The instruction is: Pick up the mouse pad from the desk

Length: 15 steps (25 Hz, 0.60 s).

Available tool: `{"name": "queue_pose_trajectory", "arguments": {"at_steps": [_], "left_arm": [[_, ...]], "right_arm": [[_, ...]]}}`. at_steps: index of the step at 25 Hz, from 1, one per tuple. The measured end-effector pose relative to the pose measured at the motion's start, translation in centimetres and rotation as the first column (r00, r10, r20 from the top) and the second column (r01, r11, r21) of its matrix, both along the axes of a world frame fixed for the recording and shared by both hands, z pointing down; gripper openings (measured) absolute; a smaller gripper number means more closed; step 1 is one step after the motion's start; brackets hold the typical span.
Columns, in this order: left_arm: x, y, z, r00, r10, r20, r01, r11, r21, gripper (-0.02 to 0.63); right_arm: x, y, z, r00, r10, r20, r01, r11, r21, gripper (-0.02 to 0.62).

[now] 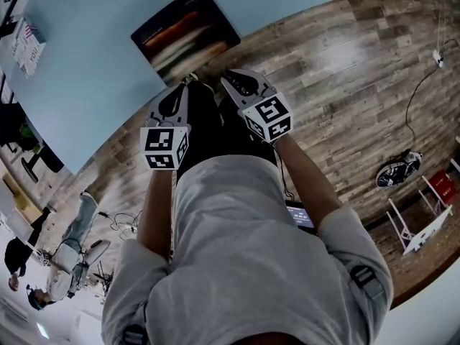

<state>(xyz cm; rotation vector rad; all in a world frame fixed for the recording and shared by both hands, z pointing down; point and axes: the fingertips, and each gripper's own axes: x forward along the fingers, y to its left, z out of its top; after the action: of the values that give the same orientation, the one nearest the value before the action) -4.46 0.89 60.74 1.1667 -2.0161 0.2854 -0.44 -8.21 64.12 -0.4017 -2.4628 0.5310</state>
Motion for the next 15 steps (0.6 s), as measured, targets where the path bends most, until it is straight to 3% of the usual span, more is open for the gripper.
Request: {"name": "queue_pose_trajectory", "arguments": {"at_steps": [5,9,15], "left_arm": [[-1.0,1.2,0.6,0.998,-0.054,-0.028,0.054,0.998,0.010,0.012],[-1.2,1.9,0.9,0.998,-0.061,-0.027,0.061,0.998,0.003,0.012],[-1.6,2.9,1.2,0.995,-0.089,-0.036,0.089,0.996,0.002,0.012]], "right_arm": [[-1.3,0.8,1.2,0.997,0.068,-0.029,-0.071,0.989,-0.128,0.069],[-2.5,0.7,2.7,0.991,0.121,-0.059,-0.130,0.977,-0.171,0.086],[-3.8,0.0,3.9,0.966,0.229,-0.124,-0.255,0.927,-0.273,0.097]]}}
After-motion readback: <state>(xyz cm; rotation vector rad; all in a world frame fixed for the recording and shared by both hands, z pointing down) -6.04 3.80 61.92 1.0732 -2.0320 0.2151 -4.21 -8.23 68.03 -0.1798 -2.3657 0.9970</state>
